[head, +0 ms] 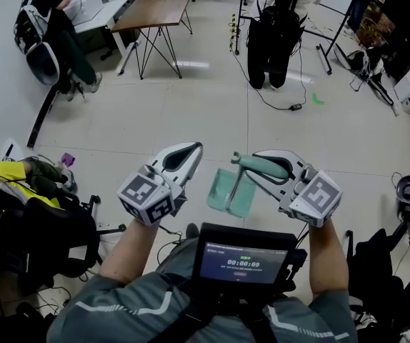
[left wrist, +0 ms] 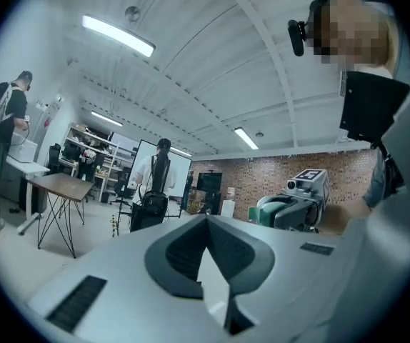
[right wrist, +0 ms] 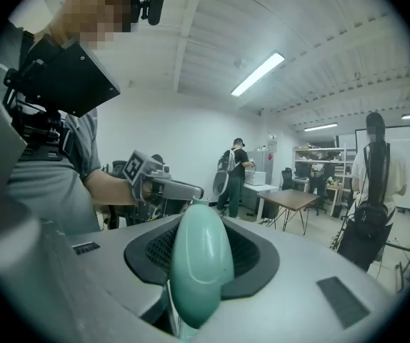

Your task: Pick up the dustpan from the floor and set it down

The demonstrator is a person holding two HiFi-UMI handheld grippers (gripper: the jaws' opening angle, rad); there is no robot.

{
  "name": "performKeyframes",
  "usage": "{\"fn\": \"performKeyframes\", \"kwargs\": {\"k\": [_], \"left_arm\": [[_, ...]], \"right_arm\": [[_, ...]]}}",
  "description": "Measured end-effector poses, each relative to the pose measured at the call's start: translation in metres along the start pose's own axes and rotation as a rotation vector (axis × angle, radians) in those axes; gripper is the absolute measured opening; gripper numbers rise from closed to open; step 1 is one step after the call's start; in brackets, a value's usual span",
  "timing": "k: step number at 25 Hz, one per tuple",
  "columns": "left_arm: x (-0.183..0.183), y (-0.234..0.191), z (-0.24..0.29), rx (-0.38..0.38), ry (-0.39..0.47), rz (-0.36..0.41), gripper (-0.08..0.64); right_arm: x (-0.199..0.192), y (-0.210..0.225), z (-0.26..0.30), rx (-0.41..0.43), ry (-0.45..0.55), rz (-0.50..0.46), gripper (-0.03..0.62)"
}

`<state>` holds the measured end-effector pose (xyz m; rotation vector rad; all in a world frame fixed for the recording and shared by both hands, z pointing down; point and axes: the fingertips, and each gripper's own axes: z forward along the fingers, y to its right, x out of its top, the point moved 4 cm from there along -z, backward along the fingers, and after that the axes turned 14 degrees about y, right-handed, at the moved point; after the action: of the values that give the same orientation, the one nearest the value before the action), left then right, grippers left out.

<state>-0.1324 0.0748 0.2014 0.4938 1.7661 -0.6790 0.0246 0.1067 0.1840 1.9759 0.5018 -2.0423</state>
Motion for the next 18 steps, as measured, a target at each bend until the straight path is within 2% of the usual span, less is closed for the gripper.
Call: {"fn": "performKeyframes", "kwargs": {"k": [8,18], "left_arm": [[0.004,-0.022,0.0,0.019,0.005,0.023,0.034],[0.016,-0.097,-0.008,0.032,0.001,0.005,0.034]], "right_arm": [[0.001,0.013,0.018,-0.02,0.015,0.013,0.132],[-0.011,0.053,0.083,-0.05,0.02,0.029,0.13]]}}
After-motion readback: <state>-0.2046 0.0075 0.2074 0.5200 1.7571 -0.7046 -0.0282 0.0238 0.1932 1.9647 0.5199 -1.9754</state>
